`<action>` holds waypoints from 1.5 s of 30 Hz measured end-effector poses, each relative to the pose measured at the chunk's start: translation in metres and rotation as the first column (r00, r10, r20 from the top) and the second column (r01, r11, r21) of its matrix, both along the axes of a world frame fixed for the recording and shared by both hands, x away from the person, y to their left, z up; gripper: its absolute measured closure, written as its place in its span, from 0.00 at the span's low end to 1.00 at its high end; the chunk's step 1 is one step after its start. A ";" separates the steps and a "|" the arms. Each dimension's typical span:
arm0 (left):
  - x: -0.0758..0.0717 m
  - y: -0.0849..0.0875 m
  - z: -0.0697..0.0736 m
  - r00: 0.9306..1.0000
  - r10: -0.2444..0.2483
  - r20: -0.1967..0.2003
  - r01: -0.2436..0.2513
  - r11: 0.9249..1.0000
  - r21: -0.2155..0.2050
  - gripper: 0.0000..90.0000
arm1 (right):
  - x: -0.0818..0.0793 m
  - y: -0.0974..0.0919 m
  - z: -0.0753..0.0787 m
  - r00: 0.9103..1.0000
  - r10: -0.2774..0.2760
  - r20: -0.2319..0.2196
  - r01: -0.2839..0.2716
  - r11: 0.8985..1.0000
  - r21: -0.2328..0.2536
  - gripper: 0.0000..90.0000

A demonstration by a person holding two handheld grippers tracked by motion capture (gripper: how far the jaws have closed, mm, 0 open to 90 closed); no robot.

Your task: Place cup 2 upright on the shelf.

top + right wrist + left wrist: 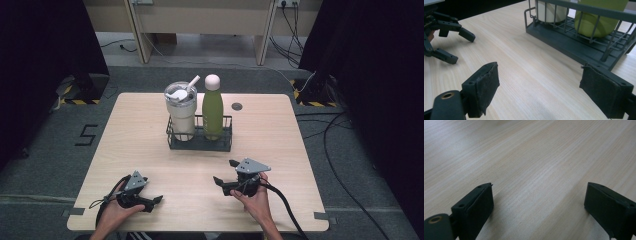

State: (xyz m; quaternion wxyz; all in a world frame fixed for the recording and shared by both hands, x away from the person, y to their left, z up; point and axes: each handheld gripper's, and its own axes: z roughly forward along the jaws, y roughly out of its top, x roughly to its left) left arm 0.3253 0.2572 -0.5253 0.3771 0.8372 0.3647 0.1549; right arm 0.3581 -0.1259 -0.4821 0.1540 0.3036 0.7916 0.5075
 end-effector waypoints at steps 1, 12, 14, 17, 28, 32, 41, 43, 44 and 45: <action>0.000 0.000 0.000 1.000 0.001 0.000 -0.001 1.000 0.000 0.09 | -0.001 -0.001 0.000 1.000 0.001 0.001 -0.001 1.000 0.000 0.17; 0.000 0.000 0.000 1.000 0.001 0.000 -0.001 1.000 0.001 0.09 | -0.007 -0.010 -0.004 1.000 -0.008 -0.019 0.008 1.000 -0.007 0.17; 0.000 0.000 0.000 1.000 0.001 0.000 -0.001 1.000 0.000 0.09 | -0.008 -0.011 -0.005 1.000 -0.008 -0.024 0.008 1.000 -0.008 0.17; 0.000 0.000 0.000 1.000 0.002 0.000 -0.002 1.000 0.001 0.09 | -0.009 -0.012 -0.006 0.999 -0.009 -0.034 0.008 1.000 -0.010 0.17; 0.000 0.000 0.000 1.000 0.002 0.000 -0.002 1.000 0.001 0.09 | -0.015 -0.015 -0.010 0.999 0.001 -0.051 -0.002 1.000 -0.018 0.17; 0.000 0.000 0.000 1.000 0.002 0.000 -0.002 1.000 -0.001 0.09 | -0.017 -0.015 -0.011 0.999 0.003 -0.054 -0.005 0.999 -0.032 0.17; 0.000 0.000 0.000 1.000 0.002 0.000 -0.002 1.000 0.000 0.09 | -0.019 -0.019 -0.014 0.997 -0.003 -0.073 -0.001 0.999 -0.047 0.17; 0.000 0.000 0.000 1.000 0.002 -0.001 -0.002 1.000 0.000 0.09 | -0.020 -0.020 -0.015 0.997 -0.004 -0.077 0.000 0.999 -0.049 0.17; 0.000 0.000 0.000 1.000 0.002 -0.001 -0.002 1.000 0.000 0.09 | -0.020 -0.020 -0.015 0.997 -0.003 -0.080 -0.001 0.999 -0.049 0.17; 0.000 0.000 0.000 1.000 0.002 -0.001 -0.002 1.000 0.000 0.09 | -0.021 -0.020 -0.016 0.996 -0.003 -0.085 -0.001 0.999 -0.052 0.17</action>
